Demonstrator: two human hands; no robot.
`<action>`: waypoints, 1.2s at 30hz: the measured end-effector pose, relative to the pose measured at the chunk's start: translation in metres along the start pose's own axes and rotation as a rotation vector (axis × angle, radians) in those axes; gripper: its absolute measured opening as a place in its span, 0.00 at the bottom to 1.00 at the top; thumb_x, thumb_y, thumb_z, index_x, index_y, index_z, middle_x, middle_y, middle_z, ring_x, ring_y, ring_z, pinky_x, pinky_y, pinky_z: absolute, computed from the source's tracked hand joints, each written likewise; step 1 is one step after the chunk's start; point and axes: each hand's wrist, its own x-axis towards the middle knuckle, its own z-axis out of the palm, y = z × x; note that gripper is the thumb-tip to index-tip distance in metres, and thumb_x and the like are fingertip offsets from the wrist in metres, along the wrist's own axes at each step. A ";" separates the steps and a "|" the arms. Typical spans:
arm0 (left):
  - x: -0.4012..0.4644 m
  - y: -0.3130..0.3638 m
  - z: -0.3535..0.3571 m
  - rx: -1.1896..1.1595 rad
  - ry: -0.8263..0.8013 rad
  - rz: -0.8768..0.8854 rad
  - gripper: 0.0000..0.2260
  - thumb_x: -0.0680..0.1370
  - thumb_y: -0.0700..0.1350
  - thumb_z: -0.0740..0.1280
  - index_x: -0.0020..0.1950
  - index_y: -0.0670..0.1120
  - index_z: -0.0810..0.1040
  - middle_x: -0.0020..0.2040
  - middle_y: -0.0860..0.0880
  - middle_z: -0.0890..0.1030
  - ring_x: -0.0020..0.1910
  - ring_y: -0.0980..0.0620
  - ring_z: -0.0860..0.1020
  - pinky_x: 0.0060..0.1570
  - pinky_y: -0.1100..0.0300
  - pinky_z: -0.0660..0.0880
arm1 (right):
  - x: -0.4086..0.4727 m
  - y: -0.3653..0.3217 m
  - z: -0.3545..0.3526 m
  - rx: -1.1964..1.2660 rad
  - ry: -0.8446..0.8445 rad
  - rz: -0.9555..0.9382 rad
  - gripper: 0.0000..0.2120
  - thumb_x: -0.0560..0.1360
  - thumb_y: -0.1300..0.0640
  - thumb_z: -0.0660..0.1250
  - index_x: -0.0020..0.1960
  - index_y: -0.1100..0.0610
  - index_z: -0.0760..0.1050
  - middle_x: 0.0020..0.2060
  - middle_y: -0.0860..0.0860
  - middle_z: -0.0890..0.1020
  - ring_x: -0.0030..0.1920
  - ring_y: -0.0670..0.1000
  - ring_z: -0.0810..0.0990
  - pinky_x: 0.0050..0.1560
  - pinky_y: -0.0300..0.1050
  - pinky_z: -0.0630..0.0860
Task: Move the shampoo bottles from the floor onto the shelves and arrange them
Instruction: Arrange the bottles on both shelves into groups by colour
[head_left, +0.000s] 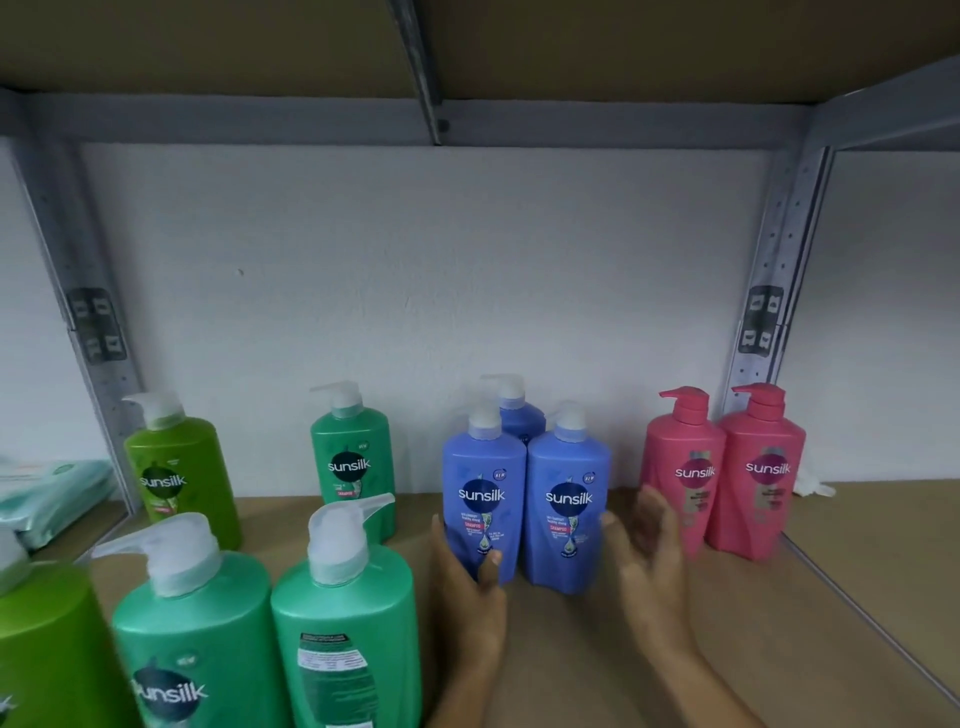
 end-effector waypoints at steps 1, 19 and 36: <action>-0.001 0.001 0.000 0.024 -0.017 0.007 0.38 0.69 0.51 0.66 0.77 0.46 0.56 0.72 0.45 0.70 0.69 0.46 0.70 0.67 0.44 0.67 | 0.004 -0.017 0.001 -0.007 0.053 -0.067 0.28 0.72 0.47 0.71 0.68 0.52 0.68 0.64 0.49 0.74 0.65 0.47 0.72 0.69 0.50 0.68; 0.004 -0.003 0.007 0.109 -0.012 -0.024 0.32 0.75 0.39 0.68 0.76 0.42 0.58 0.70 0.44 0.71 0.67 0.45 0.71 0.65 0.45 0.67 | 0.084 -0.158 0.105 -0.867 -0.859 -0.569 0.11 0.78 0.59 0.65 0.48 0.67 0.80 0.47 0.61 0.83 0.51 0.59 0.80 0.55 0.56 0.75; 0.005 0.000 0.005 0.228 -0.013 -0.015 0.33 0.76 0.44 0.68 0.77 0.46 0.55 0.68 0.48 0.72 0.64 0.48 0.72 0.63 0.56 0.67 | 0.086 -0.163 0.121 -0.860 -0.757 -0.516 0.07 0.74 0.55 0.71 0.45 0.59 0.84 0.43 0.51 0.85 0.46 0.49 0.81 0.52 0.49 0.78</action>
